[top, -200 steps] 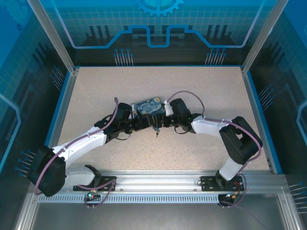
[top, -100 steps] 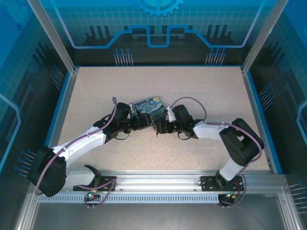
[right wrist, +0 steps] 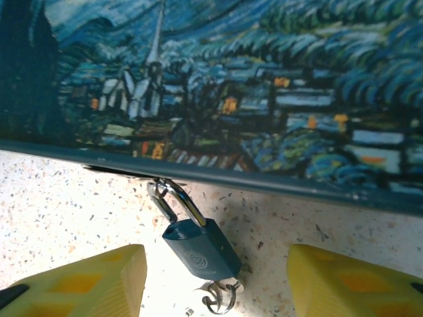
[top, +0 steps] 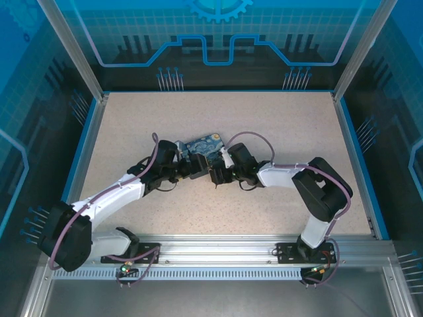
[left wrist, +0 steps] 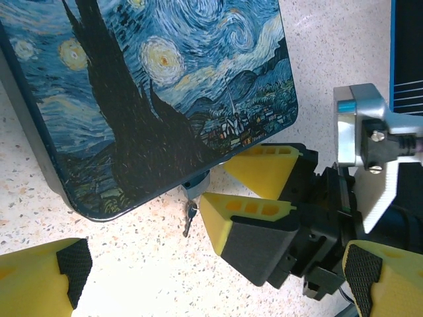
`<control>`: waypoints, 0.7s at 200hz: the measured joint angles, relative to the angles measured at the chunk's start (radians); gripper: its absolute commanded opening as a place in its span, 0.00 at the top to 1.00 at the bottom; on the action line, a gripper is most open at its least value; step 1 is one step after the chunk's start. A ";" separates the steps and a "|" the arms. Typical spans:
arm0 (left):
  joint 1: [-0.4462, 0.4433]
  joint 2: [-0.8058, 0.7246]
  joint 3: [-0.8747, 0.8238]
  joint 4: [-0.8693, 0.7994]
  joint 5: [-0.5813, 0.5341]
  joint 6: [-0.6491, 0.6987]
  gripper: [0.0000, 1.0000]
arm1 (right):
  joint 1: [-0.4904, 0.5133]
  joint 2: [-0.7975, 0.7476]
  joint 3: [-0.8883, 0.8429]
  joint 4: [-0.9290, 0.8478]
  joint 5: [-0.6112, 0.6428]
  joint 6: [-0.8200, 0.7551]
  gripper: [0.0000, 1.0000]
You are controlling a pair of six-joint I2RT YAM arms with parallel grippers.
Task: Unlock the padlock with the key
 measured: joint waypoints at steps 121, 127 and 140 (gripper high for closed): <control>0.029 0.000 -0.024 0.055 0.038 -0.019 0.01 | 0.005 0.056 0.038 -0.016 -0.002 -0.011 0.61; 0.029 0.000 -0.025 0.056 0.038 -0.019 0.01 | 0.005 0.056 0.038 -0.017 -0.002 -0.011 0.63; 0.031 0.000 -0.029 0.056 0.039 -0.019 0.01 | 0.005 0.058 0.038 -0.017 -0.002 -0.011 0.68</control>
